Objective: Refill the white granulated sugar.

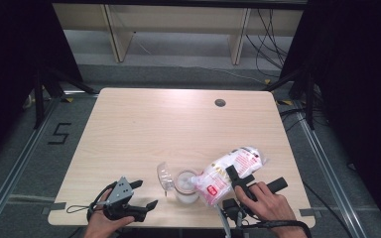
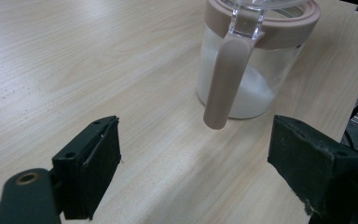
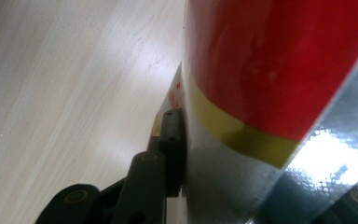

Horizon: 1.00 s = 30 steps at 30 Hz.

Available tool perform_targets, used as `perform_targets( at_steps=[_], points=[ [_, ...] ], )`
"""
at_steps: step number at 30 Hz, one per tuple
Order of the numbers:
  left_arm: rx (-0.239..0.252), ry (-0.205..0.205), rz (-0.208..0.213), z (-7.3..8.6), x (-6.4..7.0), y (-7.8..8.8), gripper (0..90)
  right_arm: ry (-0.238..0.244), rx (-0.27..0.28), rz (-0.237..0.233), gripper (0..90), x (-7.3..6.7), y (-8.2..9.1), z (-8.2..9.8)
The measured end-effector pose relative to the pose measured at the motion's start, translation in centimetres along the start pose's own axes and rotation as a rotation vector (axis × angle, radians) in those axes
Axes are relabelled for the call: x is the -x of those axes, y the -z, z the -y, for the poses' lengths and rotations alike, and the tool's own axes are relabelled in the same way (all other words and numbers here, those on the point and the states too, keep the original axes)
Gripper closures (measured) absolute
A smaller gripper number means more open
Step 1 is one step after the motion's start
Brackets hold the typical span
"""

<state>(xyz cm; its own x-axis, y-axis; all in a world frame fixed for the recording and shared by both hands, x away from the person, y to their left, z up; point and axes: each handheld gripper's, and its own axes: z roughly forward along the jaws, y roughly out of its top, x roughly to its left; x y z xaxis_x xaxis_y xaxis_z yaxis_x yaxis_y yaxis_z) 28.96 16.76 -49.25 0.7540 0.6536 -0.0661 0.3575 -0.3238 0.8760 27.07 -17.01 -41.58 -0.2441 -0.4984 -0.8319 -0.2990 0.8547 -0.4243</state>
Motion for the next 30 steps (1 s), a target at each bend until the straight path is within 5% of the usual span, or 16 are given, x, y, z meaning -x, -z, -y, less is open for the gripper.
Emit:
perform_targets(
  at_steps=[1, 3, 4, 5, 6, 8, 13, 20, 22, 23, 27, 29, 30],
  points=[
    [0.001, -0.007, -0.001, 0.0, 0.0, 0.0, 16.3, 0.022, 0.017, 0.0, 74.4, 0.2, -0.1, -0.1],
    [0.001, -0.024, 0.0, 0.0, -0.1, 0.0, 16.3, -0.044, -0.003, -0.007, 74.4, -0.2, 0.0, -0.2],
    [-0.003, 0.002, 0.0, 0.0, -0.1, 0.0, 16.3, 0.019, 0.029, 0.009, 74.5, 0.3, -0.2, -0.3],
    [0.002, 0.0, -0.001, 0.0, 0.0, 0.0, 16.3, 0.017, 0.036, 0.001, 74.5, 0.4, -0.2, -0.3],
    [0.002, 0.001, -0.004, 0.0, 0.0, 0.1, 16.3, -0.043, 0.024, 0.002, 74.5, 0.1, -0.2, -0.2],
    [0.005, -0.024, -0.001, -0.1, -0.2, 0.1, 16.3, -0.012, 0.053, 0.009, 74.5, 0.4, -0.4, -0.1],
    [0.002, 0.0, -0.003, 0.0, 0.0, 0.1, 16.3, -0.119, 0.081, 0.005, 74.6, 0.1, -0.4, 0.3],
    [-0.003, -0.027, -0.011, -0.1, -0.2, 0.2, 16.3, -0.09, 0.081, -0.002, 74.7, 0.0, -0.5, 0.5],
    [0.004, -0.022, -0.002, -0.1, -0.2, 0.1, 16.3, -0.138, 0.059, -0.011, 74.8, -0.3, -0.5, 0.5],
    [0.005, -0.023, -0.001, -0.1, -0.2, 0.1, 16.3, -0.094, 0.068, -0.006, 74.8, 0.0, -0.6, 0.5],
    [0.008, -0.018, -0.005, -0.1, -0.2, 0.1, 16.3, -0.075, 0.073, -0.002, 74.8, 0.2, -0.6, 0.6],
    [0.013, -0.02, -0.001, -0.1, -0.1, 0.1, 16.3, -0.136, 0.067, -0.008, 74.8, -0.1, -0.5, 0.8],
    [0.012, -0.021, -0.002, -0.1, -0.1, 0.1, 16.3, -0.13, 0.083, -0.007, 74.8, 0.1, -0.5, 0.9]
  ],
)
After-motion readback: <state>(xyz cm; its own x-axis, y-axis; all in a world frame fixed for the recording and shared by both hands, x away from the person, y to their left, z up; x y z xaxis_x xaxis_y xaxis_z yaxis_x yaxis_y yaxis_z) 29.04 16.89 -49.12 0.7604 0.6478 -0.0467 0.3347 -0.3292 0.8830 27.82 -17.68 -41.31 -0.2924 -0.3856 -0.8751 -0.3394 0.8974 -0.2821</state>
